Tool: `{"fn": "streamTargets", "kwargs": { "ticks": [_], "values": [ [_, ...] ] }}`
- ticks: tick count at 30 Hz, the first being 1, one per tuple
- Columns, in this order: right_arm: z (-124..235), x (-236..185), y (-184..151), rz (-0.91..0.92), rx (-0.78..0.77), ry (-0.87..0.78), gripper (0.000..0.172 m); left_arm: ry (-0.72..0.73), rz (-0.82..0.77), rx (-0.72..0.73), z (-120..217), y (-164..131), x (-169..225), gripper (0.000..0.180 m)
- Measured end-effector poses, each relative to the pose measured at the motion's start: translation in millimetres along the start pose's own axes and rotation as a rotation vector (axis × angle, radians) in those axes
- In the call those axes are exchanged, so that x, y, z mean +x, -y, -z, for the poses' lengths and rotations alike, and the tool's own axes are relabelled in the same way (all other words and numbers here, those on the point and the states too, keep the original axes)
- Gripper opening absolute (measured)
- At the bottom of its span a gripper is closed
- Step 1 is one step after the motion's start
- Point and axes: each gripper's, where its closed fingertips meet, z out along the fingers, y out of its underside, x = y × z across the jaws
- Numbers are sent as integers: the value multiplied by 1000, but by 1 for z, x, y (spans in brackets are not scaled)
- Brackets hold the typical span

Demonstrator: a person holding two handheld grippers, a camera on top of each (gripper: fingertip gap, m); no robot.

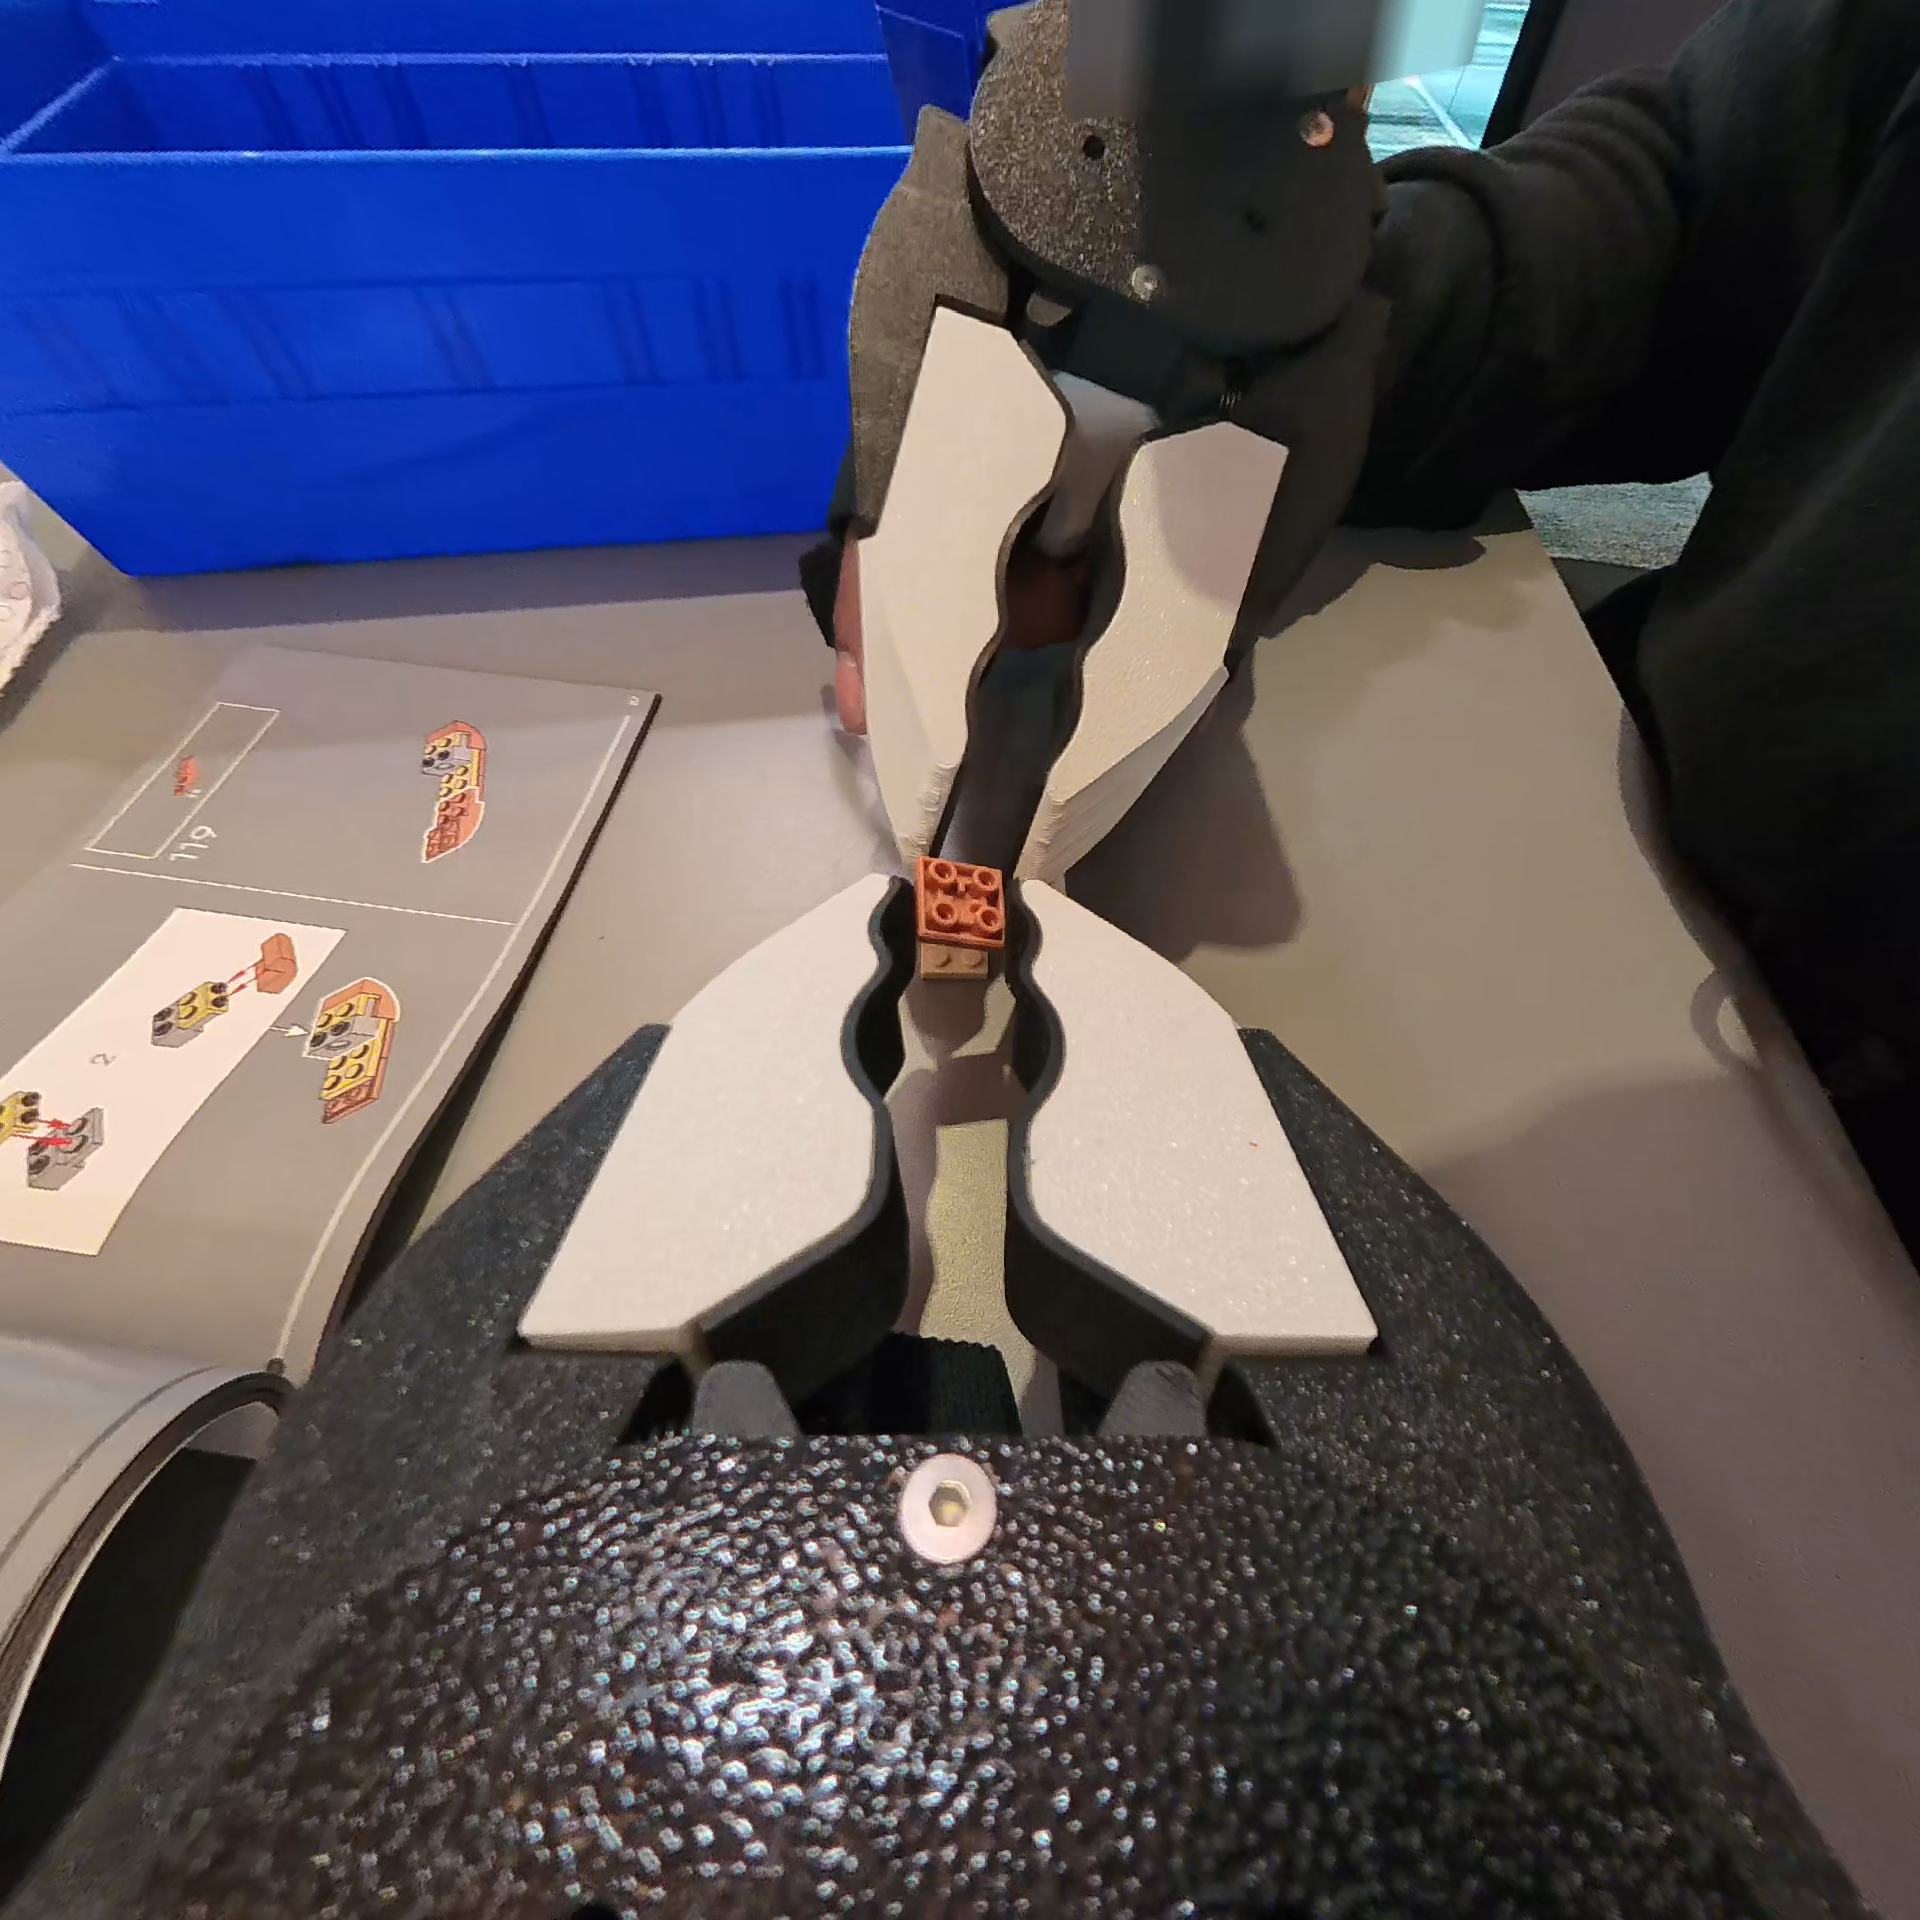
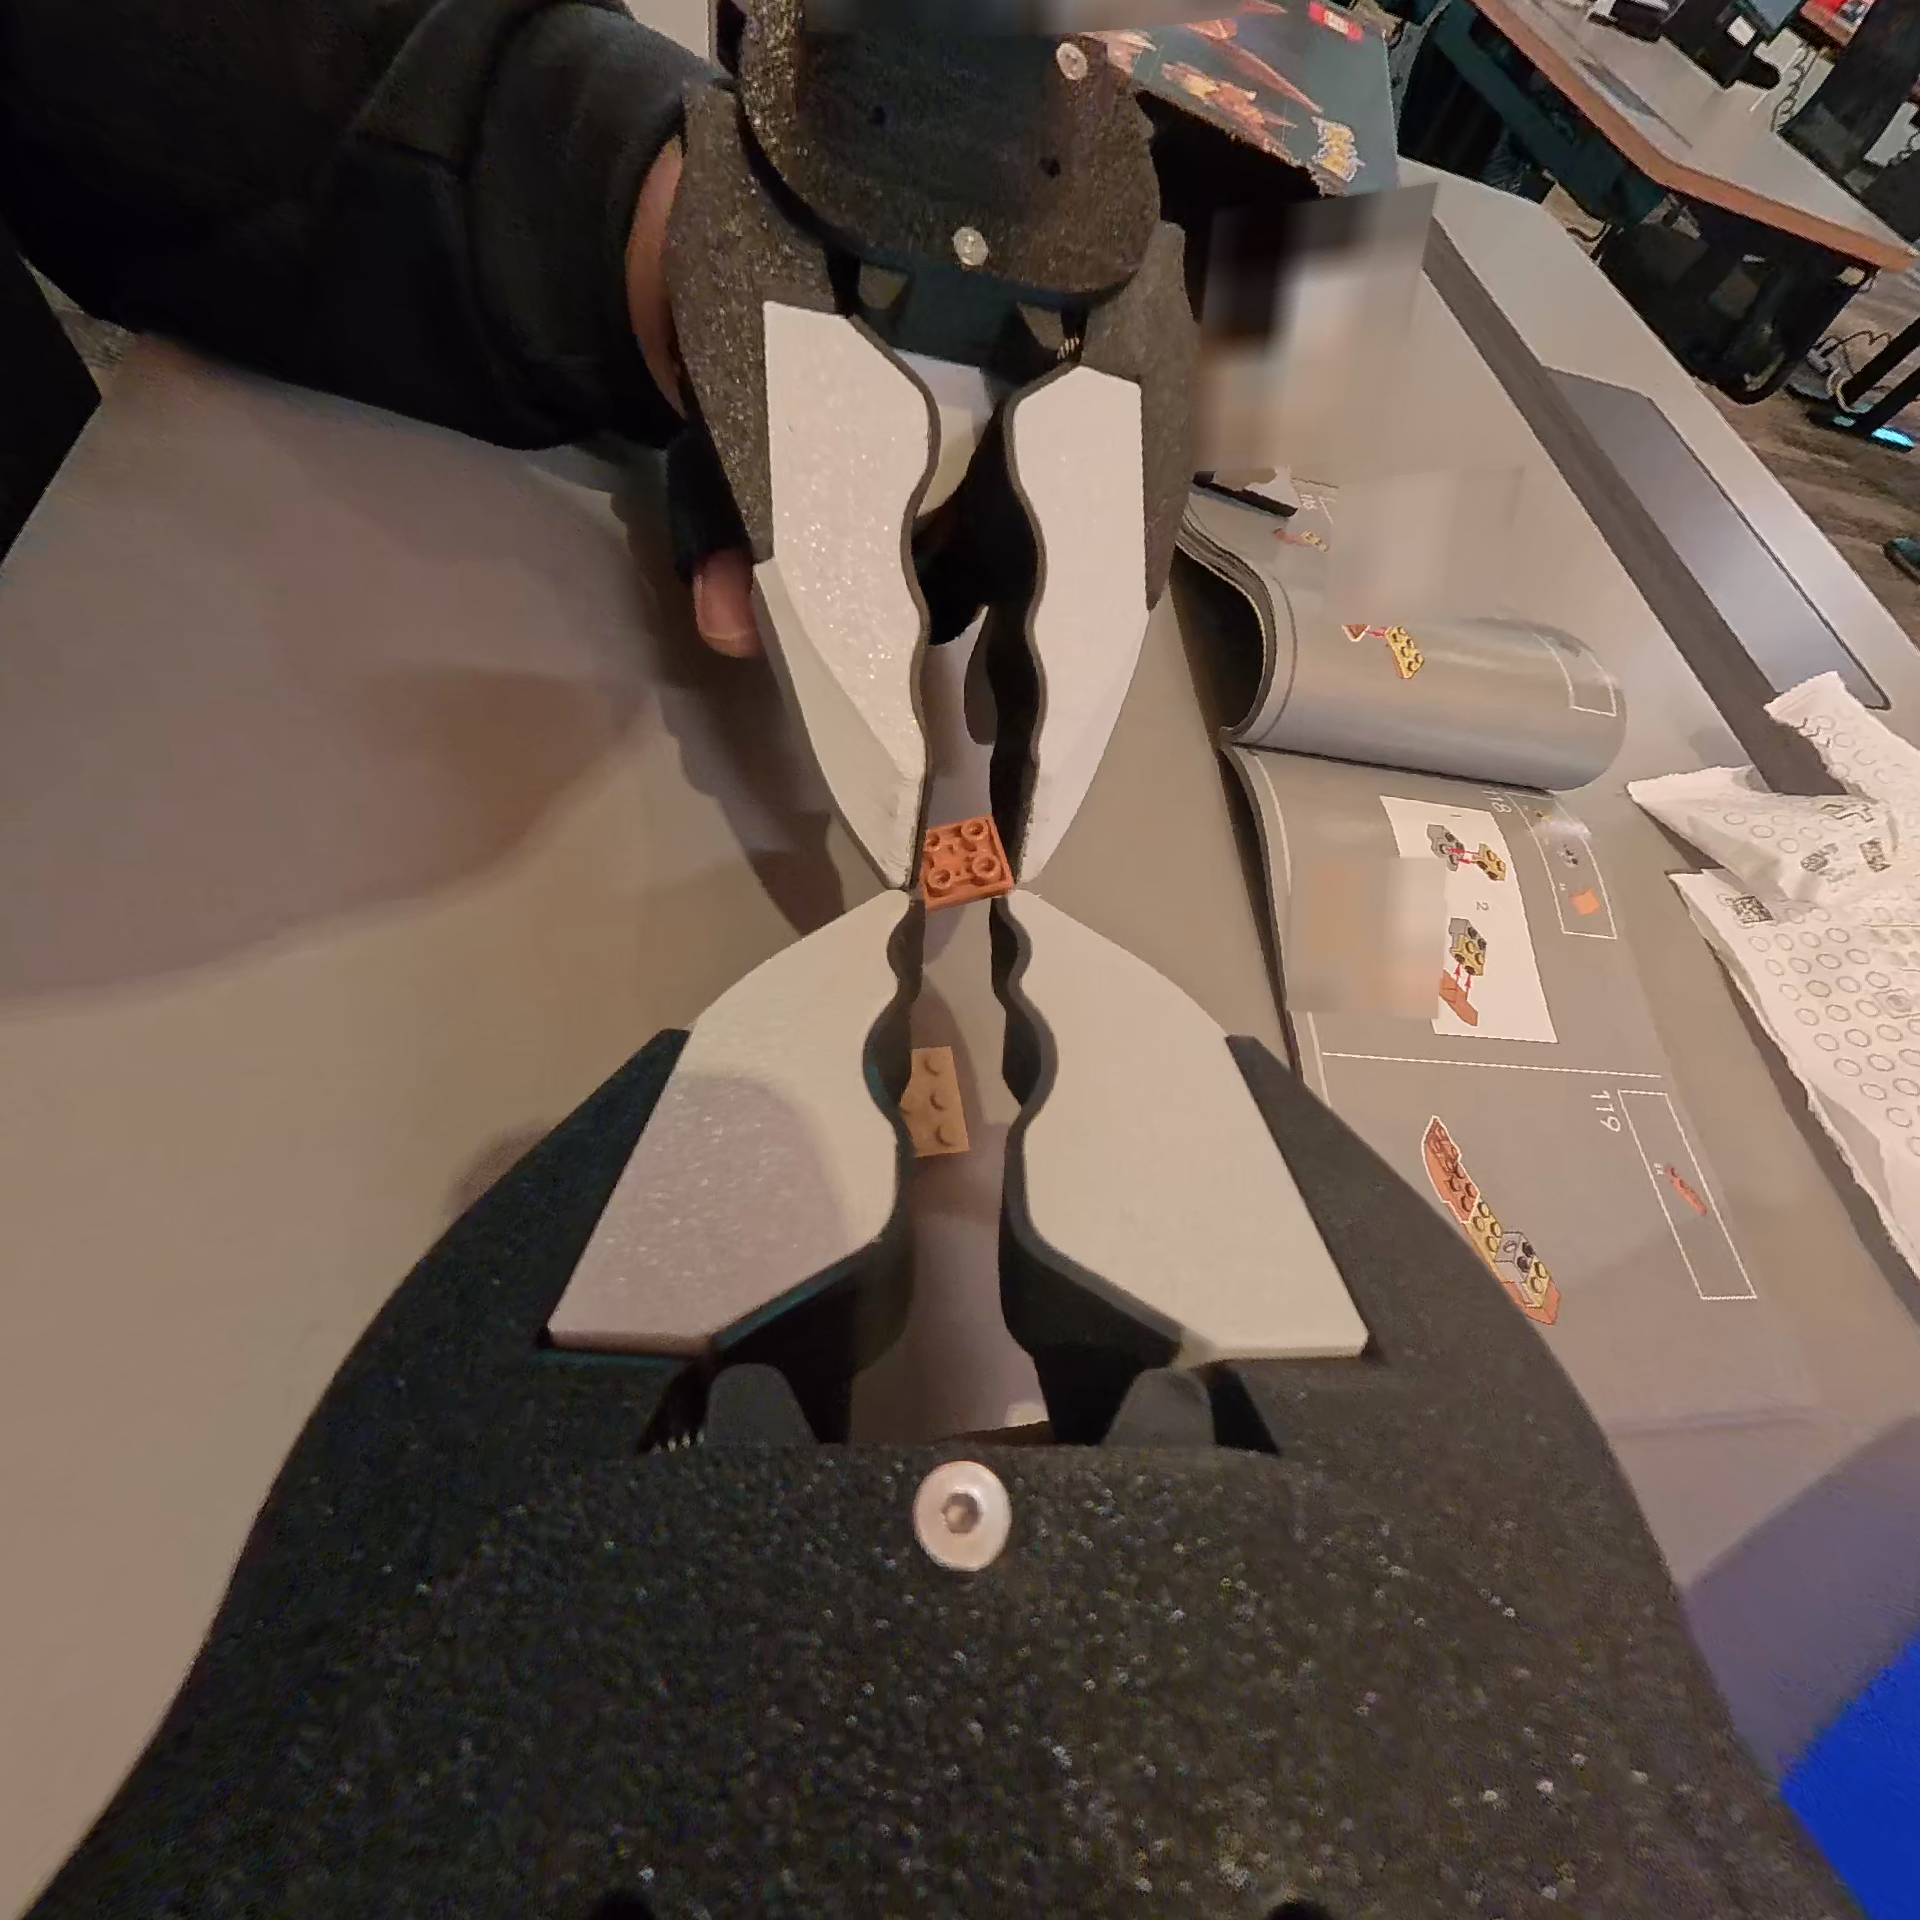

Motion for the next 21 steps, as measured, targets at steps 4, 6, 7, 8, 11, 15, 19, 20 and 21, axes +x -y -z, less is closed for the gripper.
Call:
{"fn": "streamTargets", "kwargs": {
  "ticks": [4, 6, 7, 8, 11, 15, 19, 20, 21],
  "values": [
    [-1, -2, 0, 41, -3, -8, 14, -11, 19, -3, 0, -1, 0, 16],
    [-1, -3, 0, 53, 0, -6, 16, -22, 37, -2, 1, -1, 1, 16],
    [-1, -3, 1, 59, 2, -5, 16, -28, 46, -1, 1, 0, 1, 16],
    [-1, -4, 1, 63, 5, -3, 17, -36, 55, 1, 1, 0, 2, 16],
    [0, -5, 2, 72, 12, 0, 17, -59, 72, 2, 2, 0, 4, 16],
    [0, -6, 3, 77, 22, 10, 17, -77, 75, 0, 2, 0, 7, 16],
    [1, -9, 5, 75, 33, 27, 17, -98, 79, -1, 2, 0, 9, 16],
    [2, -10, 5, 76, 36, 35, 18, -107, 80, -1, 3, 0, 10, 16],
    [2, -10, 5, 77, 40, 41, 18, -115, 80, -1, 3, 0, 11, 16]
  ]
}}
